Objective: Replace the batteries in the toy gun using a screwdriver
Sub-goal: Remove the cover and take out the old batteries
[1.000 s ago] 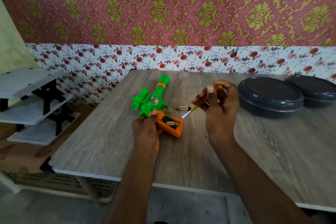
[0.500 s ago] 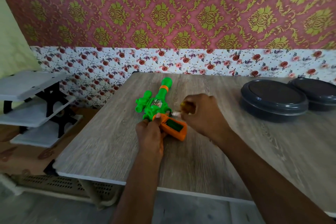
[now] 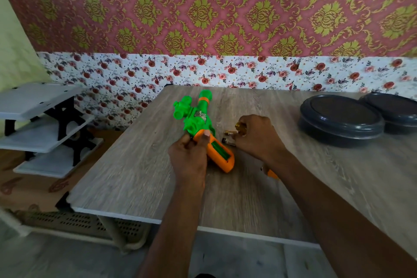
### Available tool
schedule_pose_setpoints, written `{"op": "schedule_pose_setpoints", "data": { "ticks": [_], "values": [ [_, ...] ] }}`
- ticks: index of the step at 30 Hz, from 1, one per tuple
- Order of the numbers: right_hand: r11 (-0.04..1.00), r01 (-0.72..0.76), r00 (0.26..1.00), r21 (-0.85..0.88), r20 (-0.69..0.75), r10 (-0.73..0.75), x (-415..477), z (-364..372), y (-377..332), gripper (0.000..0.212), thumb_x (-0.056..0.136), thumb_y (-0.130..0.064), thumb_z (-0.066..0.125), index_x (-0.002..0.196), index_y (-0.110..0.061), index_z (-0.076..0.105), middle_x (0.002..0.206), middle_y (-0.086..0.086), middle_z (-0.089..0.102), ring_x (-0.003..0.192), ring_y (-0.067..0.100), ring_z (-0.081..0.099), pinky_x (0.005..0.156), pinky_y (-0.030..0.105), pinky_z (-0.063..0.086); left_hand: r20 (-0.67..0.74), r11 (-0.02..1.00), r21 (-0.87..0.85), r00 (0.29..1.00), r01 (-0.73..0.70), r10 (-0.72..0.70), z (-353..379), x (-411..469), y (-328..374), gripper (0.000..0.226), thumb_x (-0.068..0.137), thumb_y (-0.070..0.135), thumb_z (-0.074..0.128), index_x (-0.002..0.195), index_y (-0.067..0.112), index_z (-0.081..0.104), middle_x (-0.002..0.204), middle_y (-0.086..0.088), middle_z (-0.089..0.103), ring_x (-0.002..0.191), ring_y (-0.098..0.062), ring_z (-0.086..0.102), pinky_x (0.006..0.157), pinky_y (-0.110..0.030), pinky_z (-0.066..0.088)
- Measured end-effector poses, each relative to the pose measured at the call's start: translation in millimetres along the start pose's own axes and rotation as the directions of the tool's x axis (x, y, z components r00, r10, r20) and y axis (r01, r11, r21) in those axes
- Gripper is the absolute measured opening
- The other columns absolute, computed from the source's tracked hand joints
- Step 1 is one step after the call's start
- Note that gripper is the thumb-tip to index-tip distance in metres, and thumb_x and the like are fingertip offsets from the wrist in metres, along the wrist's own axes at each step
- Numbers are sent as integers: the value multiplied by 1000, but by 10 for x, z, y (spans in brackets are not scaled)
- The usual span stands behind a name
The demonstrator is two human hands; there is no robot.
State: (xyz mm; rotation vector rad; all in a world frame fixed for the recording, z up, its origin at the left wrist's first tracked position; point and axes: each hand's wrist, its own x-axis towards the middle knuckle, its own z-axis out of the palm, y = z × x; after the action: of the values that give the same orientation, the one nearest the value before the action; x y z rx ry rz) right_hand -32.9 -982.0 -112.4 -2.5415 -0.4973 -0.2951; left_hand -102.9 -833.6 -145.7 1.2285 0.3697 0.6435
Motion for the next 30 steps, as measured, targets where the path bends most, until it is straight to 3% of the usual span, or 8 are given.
{"op": "schedule_pose_setpoints", "data": {
  "ticks": [2, 5, 9, 12, 15, 19, 25, 30],
  "values": [
    [997, 77, 997, -24, 4, -77, 36, -52, 2, 43, 67, -35, 54, 90, -2, 68, 84, 10, 55, 75, 26, 55, 61, 31, 43, 14, 985, 115, 992, -128, 127, 6, -20, -10, 25, 83, 18, 82, 65, 18, 65, 48, 15, 53, 50, -1, 48, 57, -26, 44],
    [980, 141, 989, -142, 54, -135, 196, -54, 71, 32, 85, -8, 60, 115, 2, 68, 96, 9, 42, 83, 28, 51, 66, 29, 32, 42, 963, 163, 977, -215, 211, -5, -35, -10, 19, 84, 21, 82, 71, 17, 69, 49, 16, 54, 52, 0, 51, 56, -24, 45],
    [938, 208, 977, -276, 106, -185, 424, -25, 104, 38, 93, -1, 61, 129, -11, 66, 119, 15, 48, 104, 37, 57, 83, 40, 41, -7, 999, 34, 1000, -24, 25, 4, 27, -40, 22, 84, 20, 81, 67, 21, 68, 62, 5, 62, 68, -21, 62, 65, -43, 56],
    [887, 293, 952, -357, 190, -238, 600, -6, 42, 46, 92, 4, 58, 131, -20, 64, 124, 10, 50, 118, 33, 53, 98, 43, 34, -35, 977, -148, 986, 155, -162, -10, 33, -25, 5, 89, 9, 76, 92, 7, 73, 80, -4, 75, 86, -27, 74, 77, -52, 62],
    [842, 392, 905, -371, 321, -280, 776, 70, -66, 44, 93, 7, 56, 130, -14, 65, 128, 13, 56, 122, 32, 53, 95, 43, 41, -18, 974, -165, 987, 154, -159, -25, 28, -21, 12, 91, 6, 73, 99, -2, 71, 74, 0, 76, 81, -22, 76, 78, -52, 63],
    [808, 446, 863, -386, 425, -274, 958, 221, -209, 35, 93, 0, 59, 126, -7, 68, 126, 21, 61, 114, 38, 61, 93, 44, 54, -18, 979, -136, 988, 151, -154, -18, 37, -50, 2, 90, 4, 73, 91, 3, 71, 68, 3, 74, 71, -14, 74, 77, -53, 63],
    [776, 507, 825, -377, 472, -310, 1040, 330, -311, 29, 92, 0, 56, 118, 0, 70, 117, 21, 64, 107, 37, 63, 92, 45, 52, -61, 949, -211, 966, 234, -252, -19, 87, -40, 24, 92, 6, 72, 113, -4, 70, 103, -17, 76, 98, -32, 74, 79, -50, 63],
    [781, 524, 816, -340, 464, -346, 1055, 361, -273, 25, 90, 0, 60, 113, -1, 70, 115, 20, 64, 107, 35, 62, 89, 43, 51, -61, 935, -235, 956, 266, -288, -15, 116, -57, 12, 93, 8, 71, 103, 2, 71, 96, -14, 75, 95, -31, 73, 82, -54, 61]
  ]
}}
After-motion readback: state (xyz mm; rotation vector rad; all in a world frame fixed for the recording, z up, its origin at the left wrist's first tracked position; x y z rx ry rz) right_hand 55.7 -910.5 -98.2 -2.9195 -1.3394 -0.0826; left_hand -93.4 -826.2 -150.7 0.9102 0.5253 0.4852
